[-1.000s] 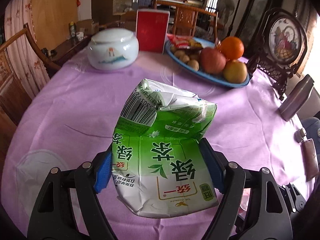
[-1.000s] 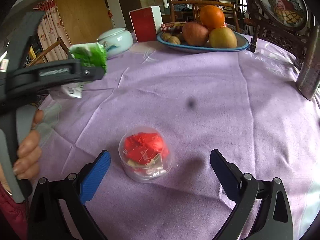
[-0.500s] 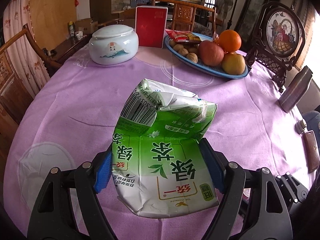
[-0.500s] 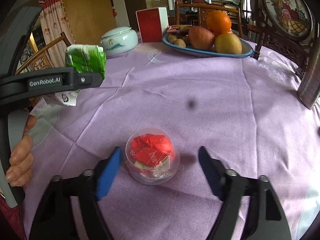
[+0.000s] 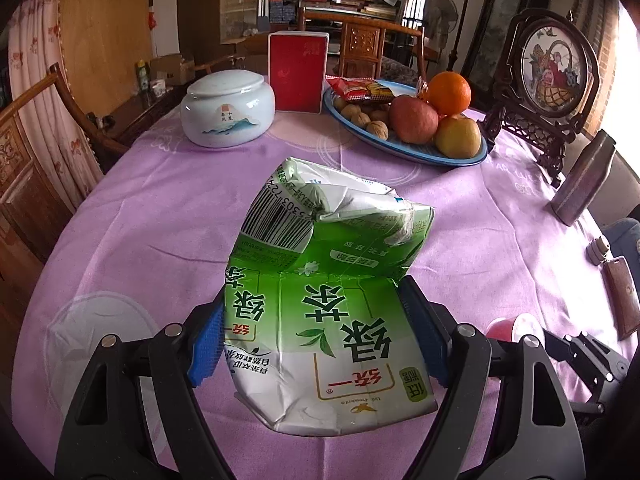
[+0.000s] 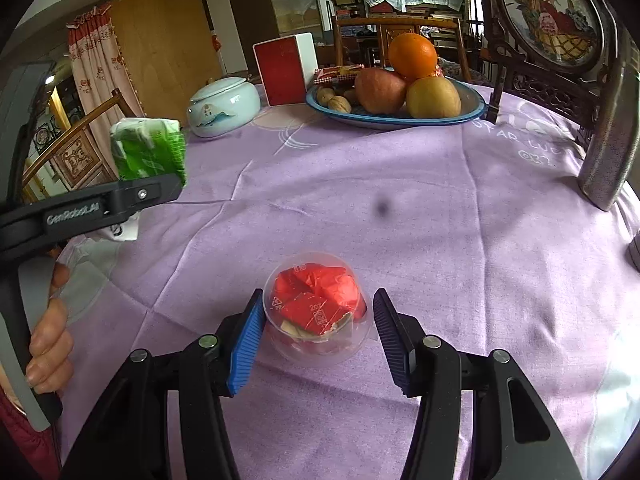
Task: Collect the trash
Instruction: 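Grasp the clear cup of red wrappers with the right tool while the left tool holds the carton, then carry carton and cup to the wastebasket while the left tool releases the carton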
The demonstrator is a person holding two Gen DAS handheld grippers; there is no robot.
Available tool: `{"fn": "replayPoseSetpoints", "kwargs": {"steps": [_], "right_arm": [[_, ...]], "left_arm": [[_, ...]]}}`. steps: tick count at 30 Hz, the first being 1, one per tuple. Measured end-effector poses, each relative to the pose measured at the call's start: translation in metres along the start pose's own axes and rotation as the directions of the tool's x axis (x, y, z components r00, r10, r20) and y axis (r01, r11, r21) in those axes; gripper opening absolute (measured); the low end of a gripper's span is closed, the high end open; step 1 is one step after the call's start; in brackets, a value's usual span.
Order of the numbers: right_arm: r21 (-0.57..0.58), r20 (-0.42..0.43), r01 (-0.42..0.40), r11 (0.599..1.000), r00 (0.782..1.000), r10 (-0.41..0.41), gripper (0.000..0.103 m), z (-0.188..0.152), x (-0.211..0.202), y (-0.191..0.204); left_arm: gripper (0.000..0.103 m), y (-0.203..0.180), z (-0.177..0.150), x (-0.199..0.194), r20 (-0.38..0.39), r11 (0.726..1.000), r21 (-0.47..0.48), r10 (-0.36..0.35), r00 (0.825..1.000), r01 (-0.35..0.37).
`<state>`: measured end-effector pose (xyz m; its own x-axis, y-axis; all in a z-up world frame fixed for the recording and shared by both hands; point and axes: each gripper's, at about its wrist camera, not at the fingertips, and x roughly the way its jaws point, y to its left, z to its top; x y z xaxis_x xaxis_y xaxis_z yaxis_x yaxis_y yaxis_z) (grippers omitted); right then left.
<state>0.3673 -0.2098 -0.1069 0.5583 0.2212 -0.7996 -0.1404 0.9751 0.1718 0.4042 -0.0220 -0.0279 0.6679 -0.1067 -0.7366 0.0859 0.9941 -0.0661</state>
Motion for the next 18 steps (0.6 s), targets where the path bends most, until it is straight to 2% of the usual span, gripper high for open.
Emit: {"fn": "replayPoseSetpoints", "kwargs": {"steps": [6, 9, 18], "right_arm": [[0.054, 0.021, -0.024, 0.998, 1.0, 0.023, 0.055, -0.002, -0.013, -0.008], [0.079, 0.015, -0.07, 0.994, 0.997, 0.069, 0.055, -0.004, -0.017, -0.008], [0.022, 0.032, -0.097, 0.995, 0.995, 0.096, 0.055, -0.007, -0.026, 0.013]], "left_arm": [[0.078, 0.014, -0.034, -0.024, 0.001, 0.999, -0.037, 0.027, 1.0, -0.027], [0.078, 0.028, -0.055, -0.042, 0.01, 0.997, -0.078, 0.029, 1.0, -0.028], [0.077, 0.075, -0.098, -0.096, 0.037, 0.972, -0.232, 0.038, 0.999, -0.028]]}}
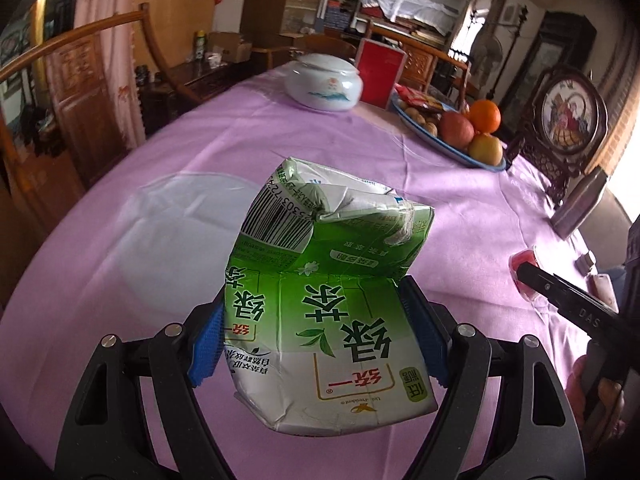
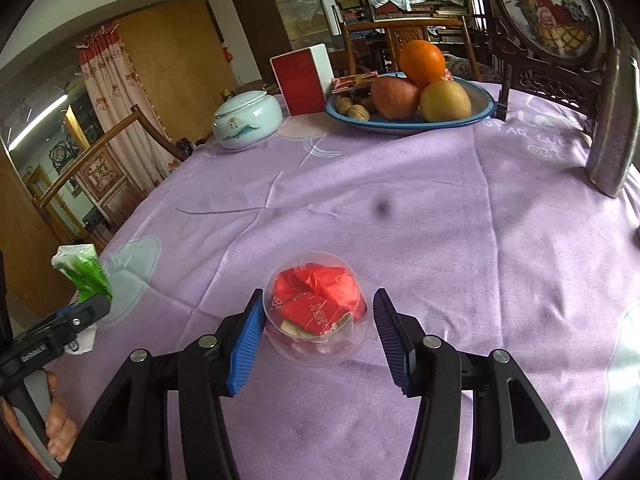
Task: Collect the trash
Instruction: 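Carry carton and cup to the wastebasket while the left tool releases the carton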
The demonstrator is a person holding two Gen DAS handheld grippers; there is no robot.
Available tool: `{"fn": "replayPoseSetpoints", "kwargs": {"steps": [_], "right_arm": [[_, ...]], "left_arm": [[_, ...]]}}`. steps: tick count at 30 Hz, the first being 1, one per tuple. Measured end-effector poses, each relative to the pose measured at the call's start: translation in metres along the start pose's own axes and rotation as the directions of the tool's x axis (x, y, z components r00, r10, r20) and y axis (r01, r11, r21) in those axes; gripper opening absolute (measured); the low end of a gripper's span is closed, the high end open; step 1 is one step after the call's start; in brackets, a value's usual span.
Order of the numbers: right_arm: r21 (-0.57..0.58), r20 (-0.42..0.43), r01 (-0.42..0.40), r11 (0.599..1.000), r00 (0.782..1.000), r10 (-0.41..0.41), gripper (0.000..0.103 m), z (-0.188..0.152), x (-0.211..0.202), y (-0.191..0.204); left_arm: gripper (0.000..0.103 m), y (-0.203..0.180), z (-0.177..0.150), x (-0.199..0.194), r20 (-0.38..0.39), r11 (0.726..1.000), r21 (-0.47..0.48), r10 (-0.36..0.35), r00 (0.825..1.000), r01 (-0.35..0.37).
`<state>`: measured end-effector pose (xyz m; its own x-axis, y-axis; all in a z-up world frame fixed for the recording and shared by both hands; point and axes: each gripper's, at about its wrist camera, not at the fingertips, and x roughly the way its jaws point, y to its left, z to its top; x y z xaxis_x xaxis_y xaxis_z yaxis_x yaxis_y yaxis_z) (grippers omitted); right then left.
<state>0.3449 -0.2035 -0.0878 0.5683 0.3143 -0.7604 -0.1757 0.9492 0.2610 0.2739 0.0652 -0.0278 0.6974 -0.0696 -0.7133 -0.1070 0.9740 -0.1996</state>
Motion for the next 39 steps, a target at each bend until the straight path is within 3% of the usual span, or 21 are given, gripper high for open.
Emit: {"fn": "replayPoseSetpoints", "kwargs": {"steps": [6, 13, 27, 39], "right_arm": [[-0.04, 0.029, 0.013, 0.999, 1.0, -0.011, 0.055, -0.005, -0.011, 0.012], [-0.051, 0.064, -0.025, 0.998, 0.998, 0.028, 0.054, -0.019, -0.033, 0.029], [-0.049, 0.113, -0.077, 0.996, 0.99, 0.082, 0.054, -0.074, -0.081, 0.071], [-0.089, 0.126, -0.131, 0.987, 0.982, 0.141, 0.054, -0.123, -0.096, 0.123]], "left_arm": [[0.077, 0.024, -0.011, -0.06, 0.083, 0.999, -0.015, 0.042, 0.996, -0.041], [0.077, 0.051, -0.032, -0.101, 0.119, 0.998, -0.038, 0.056, 0.991, -0.052], [0.077, 0.093, -0.069, -0.144, 0.151, 0.997, -0.061, 0.054, 0.987, -0.045], [0.077, 0.141, -0.117, -0.182, 0.14, 0.995, -0.068, 0.085, 0.987, -0.076]]}}
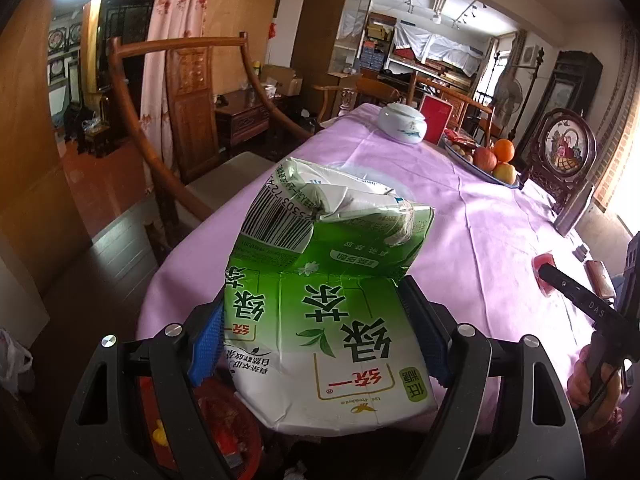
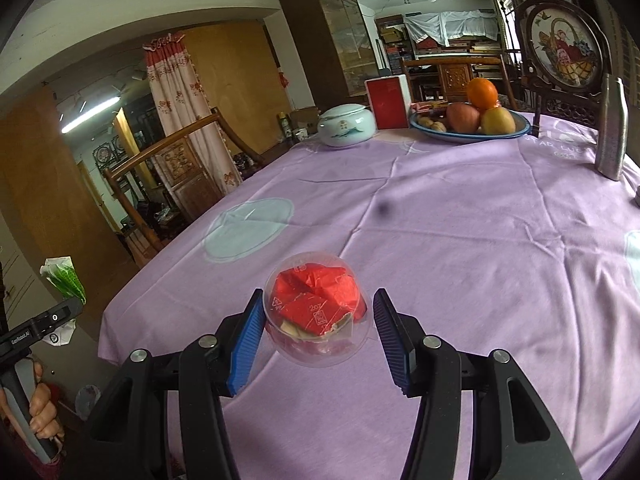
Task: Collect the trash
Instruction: 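Carry carton and cup to the wastebasket while the left tool releases the carton, then release the clear cup into the red wastebasket with the right tool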
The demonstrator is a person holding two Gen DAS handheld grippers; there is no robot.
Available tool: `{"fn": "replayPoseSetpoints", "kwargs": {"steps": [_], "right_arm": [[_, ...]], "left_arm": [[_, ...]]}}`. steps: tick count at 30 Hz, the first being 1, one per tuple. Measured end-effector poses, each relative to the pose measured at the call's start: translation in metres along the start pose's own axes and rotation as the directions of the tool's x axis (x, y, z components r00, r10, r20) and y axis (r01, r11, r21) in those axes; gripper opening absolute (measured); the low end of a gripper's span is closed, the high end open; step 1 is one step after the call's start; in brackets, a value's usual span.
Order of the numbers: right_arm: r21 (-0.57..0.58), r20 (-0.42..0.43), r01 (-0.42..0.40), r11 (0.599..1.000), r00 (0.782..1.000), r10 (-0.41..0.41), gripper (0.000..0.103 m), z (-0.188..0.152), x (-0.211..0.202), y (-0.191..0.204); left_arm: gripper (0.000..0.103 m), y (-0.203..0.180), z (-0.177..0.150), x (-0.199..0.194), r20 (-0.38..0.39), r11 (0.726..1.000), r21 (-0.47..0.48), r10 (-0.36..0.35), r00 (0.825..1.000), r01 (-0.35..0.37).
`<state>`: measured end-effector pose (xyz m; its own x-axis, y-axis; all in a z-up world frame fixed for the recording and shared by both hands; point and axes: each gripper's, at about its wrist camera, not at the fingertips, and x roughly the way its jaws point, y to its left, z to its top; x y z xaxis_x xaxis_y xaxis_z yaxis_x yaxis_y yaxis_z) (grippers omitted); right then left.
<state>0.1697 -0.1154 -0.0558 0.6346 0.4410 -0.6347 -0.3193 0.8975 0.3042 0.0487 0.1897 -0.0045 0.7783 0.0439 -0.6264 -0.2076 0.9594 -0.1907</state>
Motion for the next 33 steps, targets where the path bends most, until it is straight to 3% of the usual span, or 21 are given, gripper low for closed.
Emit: {"fn": "replayPoseSetpoints", "kwargs": {"steps": [5, 12, 18, 24, 31, 33], "right_arm": [[-0.041, -0.004, -0.031, 0.999, 1.0, 0.031, 0.054, -0.013, -0.011, 0.03], [-0.123, -0.006, -0.087, 0.988, 0.996, 0.087, 0.054, -0.023, -0.033, 0.085], [-0.192, -0.028, -0.152, 0.97, 0.988, 0.149, 0.054, -0.034, -0.046, 0.132], [-0.233, -0.094, -0.212, 0.949, 0.976, 0.195, 0.054, -0.05, -0.039, 0.171], [-0.28, -0.177, -0.246, 0.928, 0.963, 0.202, 0.054, -0.069, -0.017, 0.208], [-0.286, -0.198, -0.254, 0.924, 0.959, 0.202, 0.054, -0.074, -0.01, 0.214]], "left_arm": [[0.077, 0.026, -0.015, -0.025, 0.005, 1.0, -0.02, 0.002, 1.0, -0.002], [0.077, 0.064, -0.033, -0.055, 0.0, 0.998, -0.013, 0.06, 0.998, -0.06], [0.077, 0.103, -0.049, -0.053, -0.091, 0.996, -0.013, 0.09, 0.992, -0.092], [0.077, 0.134, -0.088, -0.024, -0.236, 0.994, -0.017, 0.098, 0.967, -0.105], [0.078, 0.162, -0.132, 0.02, -0.391, 0.994, -0.084, 0.035, 0.92, -0.074], [0.084, 0.168, -0.135, 0.022, -0.407, 0.992, -0.098, 0.029, 0.913, -0.076]]}}
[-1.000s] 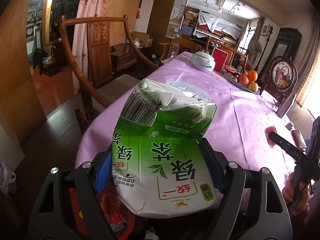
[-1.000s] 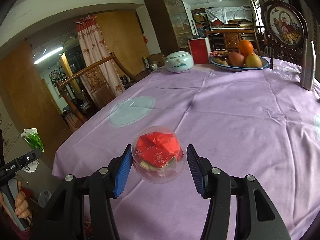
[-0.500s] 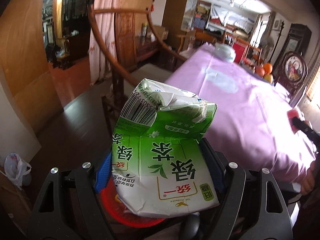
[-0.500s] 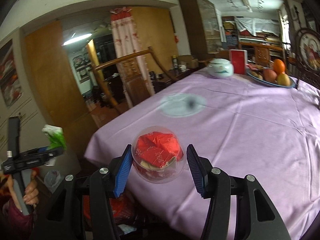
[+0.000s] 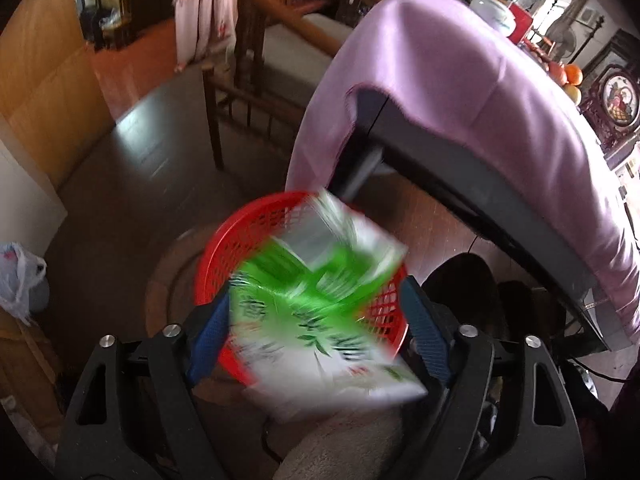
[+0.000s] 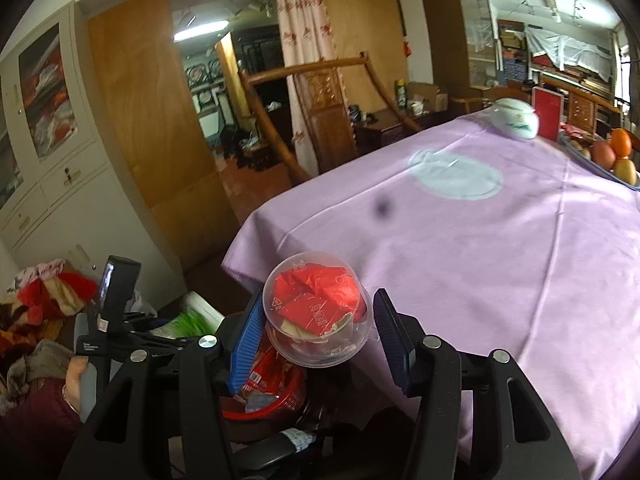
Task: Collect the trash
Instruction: 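Release the clear cup into the red wastebasket with the right tool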
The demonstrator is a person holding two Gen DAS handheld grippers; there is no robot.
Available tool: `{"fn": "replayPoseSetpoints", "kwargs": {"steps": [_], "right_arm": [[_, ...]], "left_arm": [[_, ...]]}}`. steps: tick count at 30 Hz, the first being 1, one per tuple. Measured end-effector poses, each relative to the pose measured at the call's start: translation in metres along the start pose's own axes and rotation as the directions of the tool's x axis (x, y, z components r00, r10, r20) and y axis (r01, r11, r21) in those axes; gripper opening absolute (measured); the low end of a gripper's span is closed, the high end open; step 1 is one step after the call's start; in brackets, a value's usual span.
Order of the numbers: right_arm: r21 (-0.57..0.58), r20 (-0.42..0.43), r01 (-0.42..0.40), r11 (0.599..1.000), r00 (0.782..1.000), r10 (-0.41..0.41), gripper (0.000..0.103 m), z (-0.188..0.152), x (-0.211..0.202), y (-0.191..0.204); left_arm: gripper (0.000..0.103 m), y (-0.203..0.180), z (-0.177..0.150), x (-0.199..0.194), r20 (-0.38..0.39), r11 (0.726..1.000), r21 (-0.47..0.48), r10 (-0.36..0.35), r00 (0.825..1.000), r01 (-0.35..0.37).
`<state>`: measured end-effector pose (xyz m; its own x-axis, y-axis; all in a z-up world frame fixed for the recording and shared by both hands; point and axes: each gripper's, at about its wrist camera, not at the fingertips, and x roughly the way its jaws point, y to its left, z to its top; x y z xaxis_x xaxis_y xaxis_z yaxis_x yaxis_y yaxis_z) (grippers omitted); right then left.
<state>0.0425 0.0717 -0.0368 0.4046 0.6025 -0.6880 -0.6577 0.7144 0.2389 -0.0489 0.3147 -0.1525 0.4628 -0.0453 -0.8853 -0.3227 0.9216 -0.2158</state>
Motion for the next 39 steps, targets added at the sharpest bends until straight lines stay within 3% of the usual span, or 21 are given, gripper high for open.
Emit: {"fn": "replayPoseSetpoints", "kwargs": {"steps": [4, 10, 17, 25, 39], "right_arm": [[-0.017, -0.051, -0.027, 0.999, 0.998, 0.026, 0.054, -0.005, 0.018, 0.011], [-0.059, -0.144, -0.081, 0.995, 0.987, 0.072, 0.054, -0.012, 0.052, 0.039], [-0.099, -0.235, -0.143, 0.985, 0.965, 0.116, 0.054, -0.011, 0.096, 0.073], [-0.125, -0.327, -0.182, 0.975, 0.936, 0.133, 0.054, -0.013, 0.143, 0.103], [-0.148, -0.439, -0.187, 0.971, 0.892, 0.105, 0.058, -0.023, 0.204, 0.129]], "left_arm": [[0.089, 0.015, 0.005, -0.013, 0.032, 0.999, -0.04, 0.002, 0.999, 0.0], [0.092, 0.031, 0.01, -0.036, 0.12, 0.994, -0.083, 0.075, 0.99, -0.065], [0.093, 0.049, 0.004, -0.044, 0.163, 0.987, -0.115, 0.133, 0.978, -0.115], [0.093, 0.066, -0.012, -0.029, 0.147, 0.973, -0.119, 0.213, 0.966, -0.197], [0.093, 0.109, -0.043, -0.01, 0.063, 0.957, -0.206, 0.221, 0.973, -0.204]]}}
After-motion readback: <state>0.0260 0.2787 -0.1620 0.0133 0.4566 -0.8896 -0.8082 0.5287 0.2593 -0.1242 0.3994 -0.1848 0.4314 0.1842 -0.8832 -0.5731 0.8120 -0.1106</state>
